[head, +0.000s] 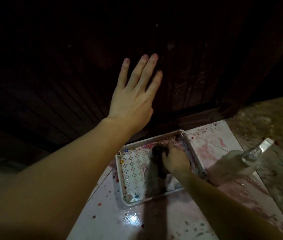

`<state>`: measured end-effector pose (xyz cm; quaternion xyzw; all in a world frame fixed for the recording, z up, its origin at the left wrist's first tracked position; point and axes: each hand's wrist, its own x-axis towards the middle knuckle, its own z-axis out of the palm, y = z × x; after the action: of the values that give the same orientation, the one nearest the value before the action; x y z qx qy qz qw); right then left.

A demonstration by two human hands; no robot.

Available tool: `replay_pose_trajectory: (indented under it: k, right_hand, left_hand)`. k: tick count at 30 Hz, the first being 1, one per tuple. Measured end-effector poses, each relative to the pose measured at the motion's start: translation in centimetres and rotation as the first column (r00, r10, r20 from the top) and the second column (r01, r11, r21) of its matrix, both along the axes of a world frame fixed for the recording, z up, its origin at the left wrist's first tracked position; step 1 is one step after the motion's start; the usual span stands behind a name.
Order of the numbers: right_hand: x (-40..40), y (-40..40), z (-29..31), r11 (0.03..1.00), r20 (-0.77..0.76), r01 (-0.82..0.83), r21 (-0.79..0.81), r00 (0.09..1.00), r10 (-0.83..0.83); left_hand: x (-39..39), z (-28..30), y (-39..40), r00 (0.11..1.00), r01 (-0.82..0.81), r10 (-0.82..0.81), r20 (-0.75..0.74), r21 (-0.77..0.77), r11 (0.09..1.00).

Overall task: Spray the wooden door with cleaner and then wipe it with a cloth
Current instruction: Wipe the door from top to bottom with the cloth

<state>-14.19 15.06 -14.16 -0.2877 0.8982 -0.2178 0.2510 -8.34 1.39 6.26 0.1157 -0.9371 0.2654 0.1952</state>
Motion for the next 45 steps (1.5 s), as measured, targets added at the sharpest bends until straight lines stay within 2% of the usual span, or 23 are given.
replay_pose_trajectory:
  k: [4,8,12,15,18,23,27,30,34,40,45]
  right_hand:
    - [-0.3,-0.9,1.7,0.949,0.267,0.233,-0.214,0.948,-0.172]
    - [0.1,-1.3,4.2,0.884,0.397,0.334,-0.327,0.897,-0.192]
    - [0.7,-0.7,8.2,0.76,0.56,0.497,-0.42,0.8,-0.213]
    - [0.3,-0.3,11.0,0.673,0.592,0.563,-0.48,0.774,-0.225]
    - [-0.7,-0.7,14.8,0.612,0.593,0.569,-0.55,0.782,-0.194]
    - [-0.9,-2.5,25.3,0.431,0.633,0.626,-0.65,0.759,-0.148]
    - [0.7,-3.0,36.4,0.303,0.55,0.524,-0.796,0.835,0.004]
    - [2.0,-3.6,46.1,0.24,0.441,0.418,-0.876,0.896,0.047]
    - [3.5,-4.5,59.5,0.205,0.352,0.333,-0.92,0.934,0.06]
    - [4.8,-4.5,76.8,0.185,0.285,0.267,-0.946,0.956,0.075]
    - [6.3,-5.2,94.0,0.161,0.205,0.189,-0.969,0.975,0.087]
  left_hand:
    - [0.0,0.2,0.3,1.0,-0.012,0.012,0.013,0.003,1.0]
    - [0.1,0.6,0.6,0.998,-0.035,0.034,0.053,0.013,0.999]
    - [0.6,1.7,0.8,0.995,-0.07,0.067,0.068,0.036,0.997]
    - [1.8,3.1,0.4,0.994,-0.111,0.11,0.017,0.055,0.992]
    - [3.4,5.3,-1.0,0.994,-0.108,0.108,0.015,-0.006,0.994]
    - [4.2,11.8,-2.5,0.998,-0.033,0.03,-0.047,-0.066,0.997]
    - [4.0,20.1,-2.5,0.99,-0.011,0.007,-0.142,-0.033,0.999]
    - [4.2,28.4,-2.7,0.98,-0.015,0.01,-0.2,-0.022,1.0]
    - [5.1,40.4,-3.5,0.971,-0.017,0.008,-0.24,-0.038,0.999]
    - [8.1,57.6,-5.5,0.953,-0.113,0.099,-0.285,-0.033,0.993]
    - [11.9,75.0,-7.6,0.924,-0.203,0.182,-0.336,-0.026,0.979]
